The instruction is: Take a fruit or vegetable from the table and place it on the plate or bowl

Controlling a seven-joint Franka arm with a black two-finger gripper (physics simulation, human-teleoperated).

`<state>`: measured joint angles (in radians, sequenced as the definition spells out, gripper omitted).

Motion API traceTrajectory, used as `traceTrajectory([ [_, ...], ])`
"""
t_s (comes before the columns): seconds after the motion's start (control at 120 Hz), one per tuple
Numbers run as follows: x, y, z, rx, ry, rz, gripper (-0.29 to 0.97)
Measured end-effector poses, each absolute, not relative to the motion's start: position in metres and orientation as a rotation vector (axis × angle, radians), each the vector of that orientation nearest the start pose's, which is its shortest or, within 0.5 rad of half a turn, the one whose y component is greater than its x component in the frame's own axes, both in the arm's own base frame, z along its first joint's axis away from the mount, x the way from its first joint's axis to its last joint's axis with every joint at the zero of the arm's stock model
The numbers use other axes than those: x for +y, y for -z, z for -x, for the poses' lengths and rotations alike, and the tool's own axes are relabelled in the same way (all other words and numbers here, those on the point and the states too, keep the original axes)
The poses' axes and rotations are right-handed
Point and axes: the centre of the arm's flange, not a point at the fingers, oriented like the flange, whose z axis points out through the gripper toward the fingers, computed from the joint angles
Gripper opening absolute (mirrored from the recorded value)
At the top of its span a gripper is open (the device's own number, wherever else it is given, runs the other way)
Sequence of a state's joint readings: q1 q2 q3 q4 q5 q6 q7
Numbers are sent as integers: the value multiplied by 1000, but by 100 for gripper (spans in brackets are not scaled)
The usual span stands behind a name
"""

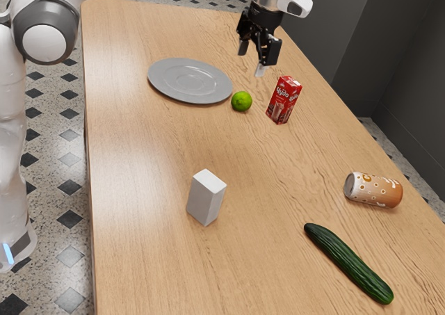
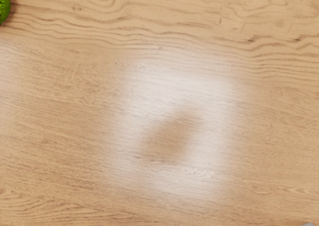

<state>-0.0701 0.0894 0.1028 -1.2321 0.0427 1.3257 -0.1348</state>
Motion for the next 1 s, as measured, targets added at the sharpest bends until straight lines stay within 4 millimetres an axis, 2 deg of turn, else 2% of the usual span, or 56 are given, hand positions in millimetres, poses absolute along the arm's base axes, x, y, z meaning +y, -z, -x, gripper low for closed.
traceTrajectory([
  [0.2,19,-712,-548,-286,19,3078,68],
  [0.217,19,-725,-543,-287,58,3079,68],
  [0.258,16,-782,-516,-282,246,3085,68],
  [0.292,14,-812,-497,-277,342,3084,68],
  [0.342,11,-830,-483,-270,404,3081,68],
  [0.4,8,-833,-481,-263,412,3080,68],
  [0.492,7,-804,-510,-256,320,3059,68],
  [0.533,16,-791,-522,-271,287,3044,68],
  [0.575,45,-775,-536,-339,247,3031,68],
  [0.633,114,-745,-552,-509,175,3021,68],
  [0.667,148,-733,-555,-588,154,3021,68],
  [0.725,188,-722,-553,-676,149,3030,68],
  [0.775,211,-713,-553,-723,144,3034,68],
  [0.833,228,-703,-555,-751,140,3032,68],
  [0.925,257,-659,-577,-766,79,3022,68],
  [1.0,266,-639,-591,-733,77,3002,68],
])
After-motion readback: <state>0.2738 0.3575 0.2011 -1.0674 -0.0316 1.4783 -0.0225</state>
